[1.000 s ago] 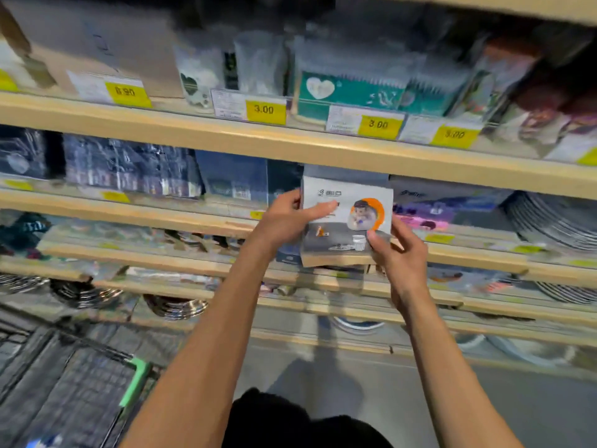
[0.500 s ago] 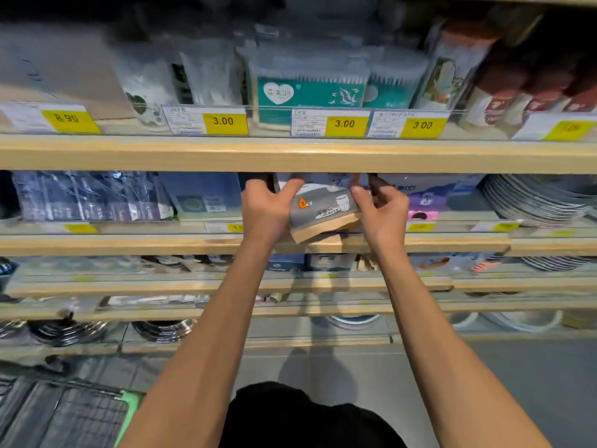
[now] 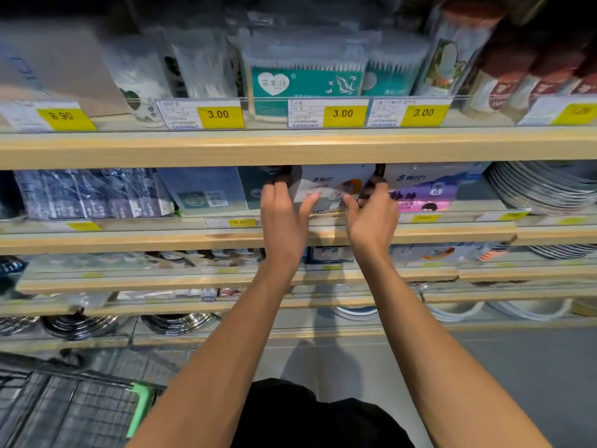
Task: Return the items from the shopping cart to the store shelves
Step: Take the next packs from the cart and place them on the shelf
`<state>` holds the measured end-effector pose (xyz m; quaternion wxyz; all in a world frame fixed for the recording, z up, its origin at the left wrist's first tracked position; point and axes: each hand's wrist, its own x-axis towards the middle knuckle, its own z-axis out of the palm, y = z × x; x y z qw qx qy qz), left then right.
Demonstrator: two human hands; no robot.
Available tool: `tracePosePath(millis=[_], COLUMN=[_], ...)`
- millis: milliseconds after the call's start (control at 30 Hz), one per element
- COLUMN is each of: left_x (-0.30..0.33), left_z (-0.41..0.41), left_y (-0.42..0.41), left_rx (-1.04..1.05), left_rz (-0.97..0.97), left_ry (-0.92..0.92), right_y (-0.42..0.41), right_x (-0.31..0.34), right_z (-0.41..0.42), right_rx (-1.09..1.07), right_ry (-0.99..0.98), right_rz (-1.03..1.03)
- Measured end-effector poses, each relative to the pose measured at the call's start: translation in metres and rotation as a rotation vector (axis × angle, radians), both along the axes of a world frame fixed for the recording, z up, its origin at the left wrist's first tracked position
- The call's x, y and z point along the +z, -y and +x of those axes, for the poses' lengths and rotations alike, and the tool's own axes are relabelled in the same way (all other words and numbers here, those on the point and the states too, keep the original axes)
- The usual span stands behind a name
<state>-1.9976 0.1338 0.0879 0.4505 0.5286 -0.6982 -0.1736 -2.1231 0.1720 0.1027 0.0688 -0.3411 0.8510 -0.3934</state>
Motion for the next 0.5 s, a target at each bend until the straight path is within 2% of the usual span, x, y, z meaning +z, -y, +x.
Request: tracePosePath(millis=[133,267,367,500], left_x=[-0.008,-0.001,-0.005,0.001], left_z=[0.006,-0.004,-0.013,-0.014], left_y=[0.001,0.007,0.014,0.021], left_rx=[0.1,0.071,0.01,0.04], left_rz=[0.069,0.163,0.165,0.177], left_ry=[-0.042,-0.108,0.026,0.354], right_y=[-0.007,-0.017,-0.016,-0.014], right_x=[-0.001,-0.005,-0.005,-0.002], right_z=[-0.007,-0.017,-0.022,-0.026], right_rx=[-0.012,-0.019,0.018,0.127], right_ry=[-0.014,-0.075,-0.131,-0.241], right_rz=[-0.1,-0.202,-0.143,-0.037])
